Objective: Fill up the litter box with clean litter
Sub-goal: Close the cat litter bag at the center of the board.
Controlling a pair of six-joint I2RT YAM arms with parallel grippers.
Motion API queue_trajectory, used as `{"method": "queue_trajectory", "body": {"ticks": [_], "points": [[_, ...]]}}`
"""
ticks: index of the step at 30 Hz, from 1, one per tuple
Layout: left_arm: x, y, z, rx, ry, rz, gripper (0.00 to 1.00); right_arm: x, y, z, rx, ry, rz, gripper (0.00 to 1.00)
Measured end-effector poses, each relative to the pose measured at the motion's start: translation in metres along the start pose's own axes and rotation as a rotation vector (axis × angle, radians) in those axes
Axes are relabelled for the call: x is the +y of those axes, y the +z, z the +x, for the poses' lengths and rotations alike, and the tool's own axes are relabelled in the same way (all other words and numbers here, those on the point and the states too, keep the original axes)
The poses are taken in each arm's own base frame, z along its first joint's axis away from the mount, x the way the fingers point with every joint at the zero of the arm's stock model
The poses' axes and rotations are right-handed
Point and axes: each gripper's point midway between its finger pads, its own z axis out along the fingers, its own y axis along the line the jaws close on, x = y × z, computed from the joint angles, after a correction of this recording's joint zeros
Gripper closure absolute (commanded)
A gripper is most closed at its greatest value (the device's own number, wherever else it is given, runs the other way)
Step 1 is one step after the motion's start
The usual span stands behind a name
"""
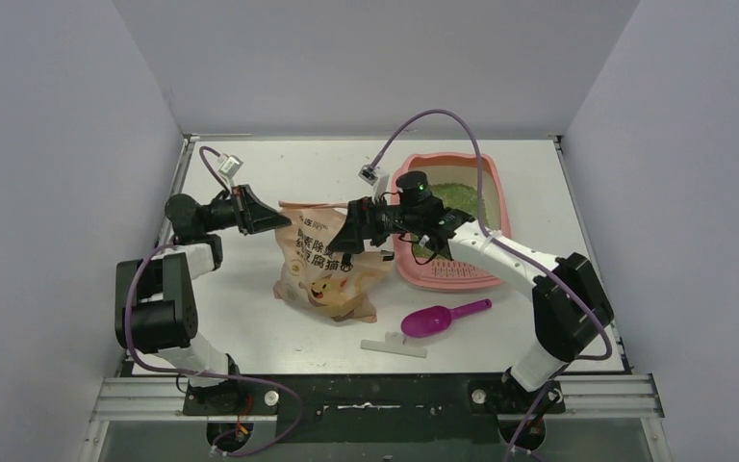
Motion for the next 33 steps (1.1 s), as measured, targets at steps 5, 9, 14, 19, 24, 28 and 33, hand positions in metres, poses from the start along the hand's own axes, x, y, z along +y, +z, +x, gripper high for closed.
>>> {"method": "queue_trajectory", "body": {"ticks": [5,9,14,19,24,28,33], "points": [[-0.007,0.000,0.001,-0.005,0.040,-0.008,1.00,-0.018,0.011,0.005,0.027,0.004,0.034,0.18],[-0.007,-0.002,-0.001,-0.018,0.061,-0.029,1.00,-0.009,0.017,0.005,0.057,0.008,-0.034,0.44],[0.001,-0.004,-0.010,-0.099,0.089,-0.164,0.57,0.005,0.012,0.005,0.091,0.053,-0.104,0.88],[-0.011,-0.012,-0.033,-0.119,0.292,-0.387,0.42,-0.013,0.005,-0.010,0.081,0.242,-0.149,0.91],[-0.003,-0.021,-0.018,-0.118,0.333,-0.474,0.38,-0.034,-0.001,-0.014,0.075,0.368,-0.132,0.91],[0.030,-0.030,0.019,-0.124,0.233,-0.576,0.39,-0.041,-0.003,-0.008,0.115,0.372,-0.063,0.82],[0.025,-0.021,0.043,-0.116,0.271,-0.630,0.40,-0.054,-0.007,-0.003,0.149,0.317,0.051,0.49]]}}
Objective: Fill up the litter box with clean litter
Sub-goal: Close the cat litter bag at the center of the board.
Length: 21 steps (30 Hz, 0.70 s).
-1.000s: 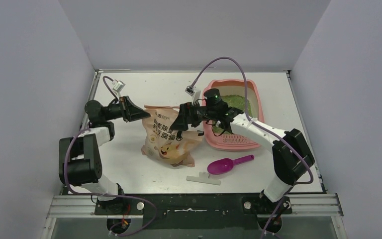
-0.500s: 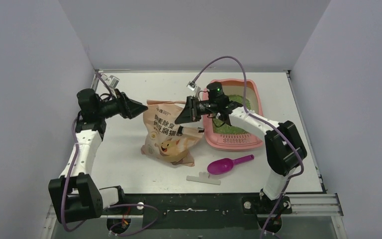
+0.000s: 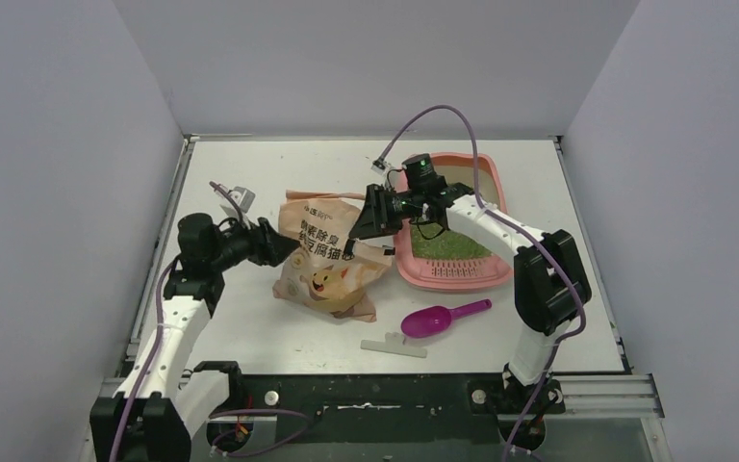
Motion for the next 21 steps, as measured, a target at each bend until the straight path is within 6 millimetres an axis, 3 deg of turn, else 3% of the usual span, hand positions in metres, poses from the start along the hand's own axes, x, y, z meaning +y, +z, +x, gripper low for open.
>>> {"method": "queue_trajectory", "body": {"ticks": [2,6,10,14,21], "points": [[-0.023,0.000,-0.006,-0.030,0.087,0.034,0.40,-0.011,-0.001,0.004,0.009,-0.016,0.049,0.33],[-0.068,0.000,-0.007,-0.051,0.243,0.107,0.40,-0.023,-0.011,0.014,0.011,-0.046,0.079,0.16],[-0.087,0.004,-0.007,-0.049,0.303,0.123,0.40,-0.019,-0.040,0.020,-0.052,-0.088,0.028,0.03],[-0.098,0.009,0.004,-0.024,0.324,0.129,0.41,0.001,-0.054,0.010,-0.128,-0.166,-0.075,0.00],[-0.098,0.024,0.020,0.053,0.360,0.079,0.59,0.025,-0.035,0.015,-0.092,-0.239,-0.201,0.00]]}}
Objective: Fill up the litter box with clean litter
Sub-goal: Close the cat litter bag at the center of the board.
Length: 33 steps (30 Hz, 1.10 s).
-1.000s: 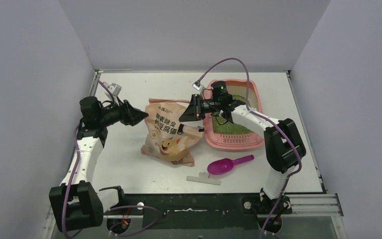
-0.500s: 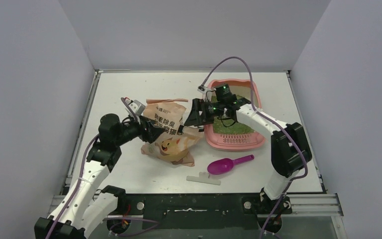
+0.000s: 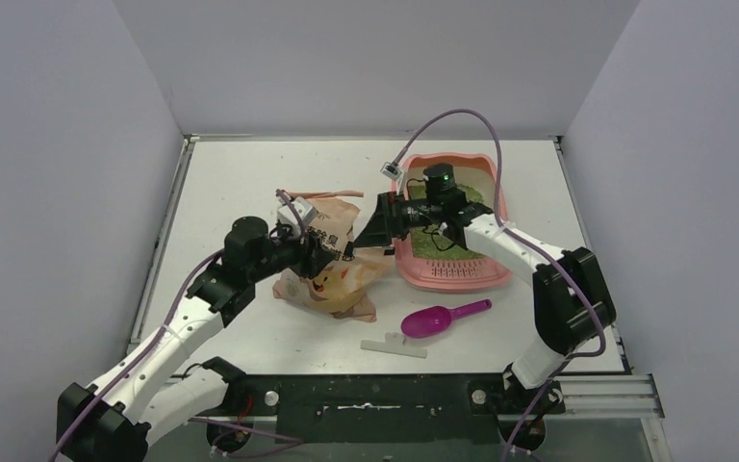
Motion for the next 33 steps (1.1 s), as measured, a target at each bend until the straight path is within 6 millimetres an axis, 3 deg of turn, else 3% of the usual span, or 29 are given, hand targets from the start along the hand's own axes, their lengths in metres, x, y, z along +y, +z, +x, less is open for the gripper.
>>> {"method": "queue_trajectory", "body": {"ticks": [6,10,21,27,30,33], "points": [[0.014,0.014,-0.004,0.064,0.017,-0.065,0.70,-0.012,0.026,0.025,0.122,0.006,-0.010,0.01],[0.018,0.018,0.001,0.102,0.021,-0.081,0.74,-0.011,0.030,0.043,0.180,0.027,-0.032,0.10],[0.023,0.026,0.018,0.164,0.006,-0.089,0.76,0.010,0.034,0.047,0.211,0.069,-0.109,0.67],[0.026,0.032,0.018,0.167,0.023,-0.089,0.64,0.005,0.031,0.037,0.167,0.122,-0.098,0.88],[0.028,0.038,0.012,0.172,0.049,-0.086,0.55,-0.009,0.023,0.031,0.128,0.180,-0.062,0.91],[0.031,0.043,0.008,0.188,0.076,-0.084,0.50,-0.027,0.014,0.023,0.087,0.226,0.000,0.77]]}}
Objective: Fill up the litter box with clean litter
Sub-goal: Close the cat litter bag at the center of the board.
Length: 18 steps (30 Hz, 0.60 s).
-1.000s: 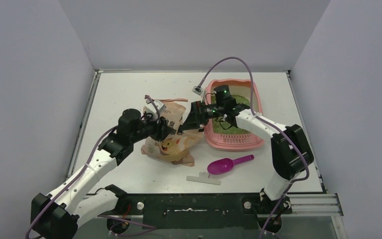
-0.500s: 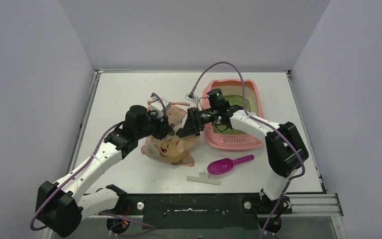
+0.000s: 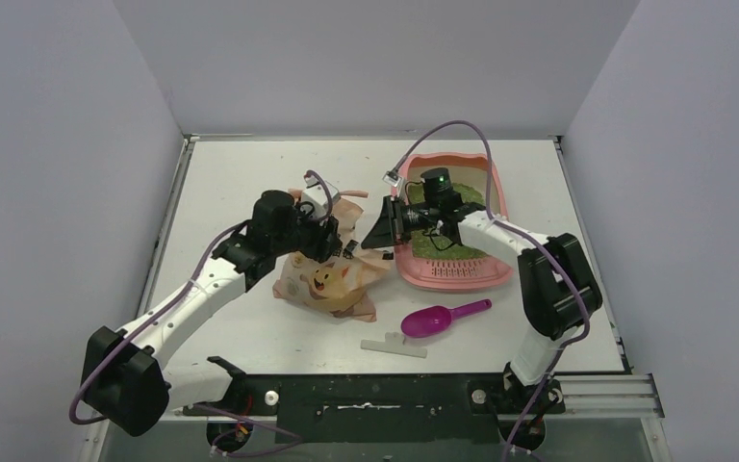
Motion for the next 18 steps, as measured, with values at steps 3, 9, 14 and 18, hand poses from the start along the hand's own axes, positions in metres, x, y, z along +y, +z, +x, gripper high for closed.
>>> {"method": "queue_trajectory", "body": {"ticks": [3,9,14,18], "points": [[0.004,0.002,-0.001,0.018,0.020,-0.005,0.46,-0.016,-0.007,-0.002,-0.016,0.031,0.077,0.63],[0.010,0.001,-0.004,0.056,0.046,-0.010,0.39,-0.036,-0.018,-0.002,-0.024,0.008,0.241,0.29],[0.021,-0.012,-0.015,0.036,0.030,-0.028,0.31,-0.017,-0.049,-0.002,-0.118,-0.184,0.365,0.21],[0.052,-0.035,-0.029,-0.026,-0.070,-0.095,0.24,0.011,-0.071,0.011,-0.243,-0.420,0.419,0.12]]}}
